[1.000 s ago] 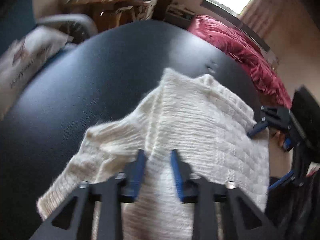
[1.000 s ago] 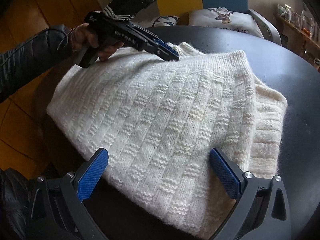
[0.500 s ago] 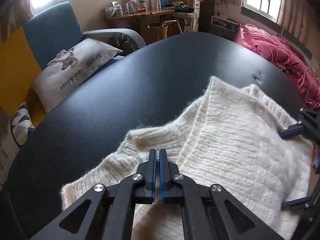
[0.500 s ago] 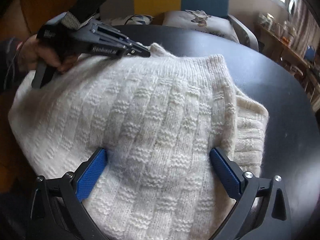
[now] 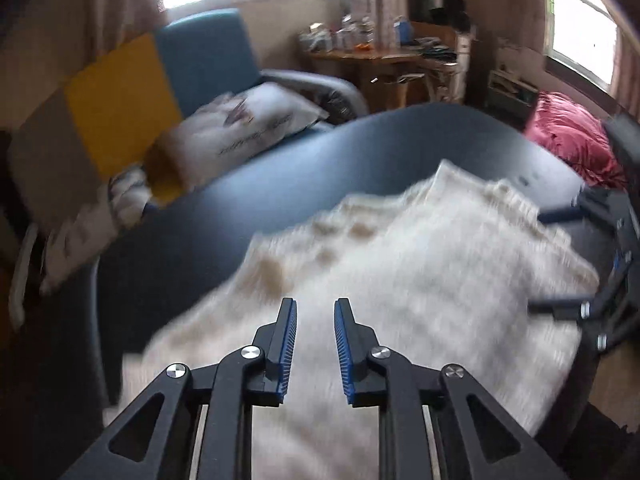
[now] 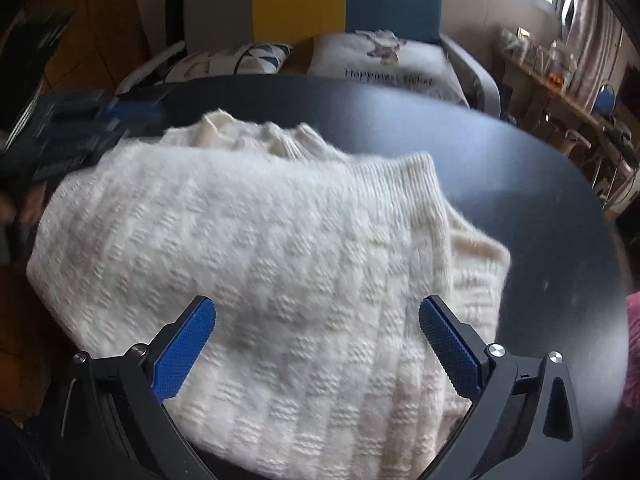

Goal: Fold clothes

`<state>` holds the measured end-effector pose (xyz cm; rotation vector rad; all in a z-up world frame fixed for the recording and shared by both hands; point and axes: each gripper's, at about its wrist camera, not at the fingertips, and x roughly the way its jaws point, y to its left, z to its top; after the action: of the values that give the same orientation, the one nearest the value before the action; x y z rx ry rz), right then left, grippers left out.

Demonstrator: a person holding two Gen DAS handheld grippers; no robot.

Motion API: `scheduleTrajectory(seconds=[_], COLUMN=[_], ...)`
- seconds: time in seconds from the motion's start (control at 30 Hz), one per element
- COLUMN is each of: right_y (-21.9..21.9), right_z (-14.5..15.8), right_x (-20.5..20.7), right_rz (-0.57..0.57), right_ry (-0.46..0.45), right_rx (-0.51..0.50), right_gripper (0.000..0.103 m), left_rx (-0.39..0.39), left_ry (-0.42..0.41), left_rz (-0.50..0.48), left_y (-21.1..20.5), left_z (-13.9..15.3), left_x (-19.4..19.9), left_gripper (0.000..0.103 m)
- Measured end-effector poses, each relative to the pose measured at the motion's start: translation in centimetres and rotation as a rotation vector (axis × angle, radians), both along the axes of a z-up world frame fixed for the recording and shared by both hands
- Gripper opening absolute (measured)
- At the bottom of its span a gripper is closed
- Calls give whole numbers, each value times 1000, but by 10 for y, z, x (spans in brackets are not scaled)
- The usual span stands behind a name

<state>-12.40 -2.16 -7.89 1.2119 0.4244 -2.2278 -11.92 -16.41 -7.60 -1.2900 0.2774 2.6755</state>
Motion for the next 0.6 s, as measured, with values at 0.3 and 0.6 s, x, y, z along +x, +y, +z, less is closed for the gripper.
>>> scheduleTrajectory(seconds=[0.3, 0.6], right_y=[-22, -52], right_z=[-31, 2], right_x=[-7, 9], right_rz=[-45, 10], right_ry=[-19, 63], right_rx=[101, 102], right_gripper=[103, 103], left_rx=[52, 21], left_ry=[26, 52], left_rz=[91, 170], left_y=[-13, -32], left_z=[-20, -13], left_x=[29, 66], left_gripper=[20, 22])
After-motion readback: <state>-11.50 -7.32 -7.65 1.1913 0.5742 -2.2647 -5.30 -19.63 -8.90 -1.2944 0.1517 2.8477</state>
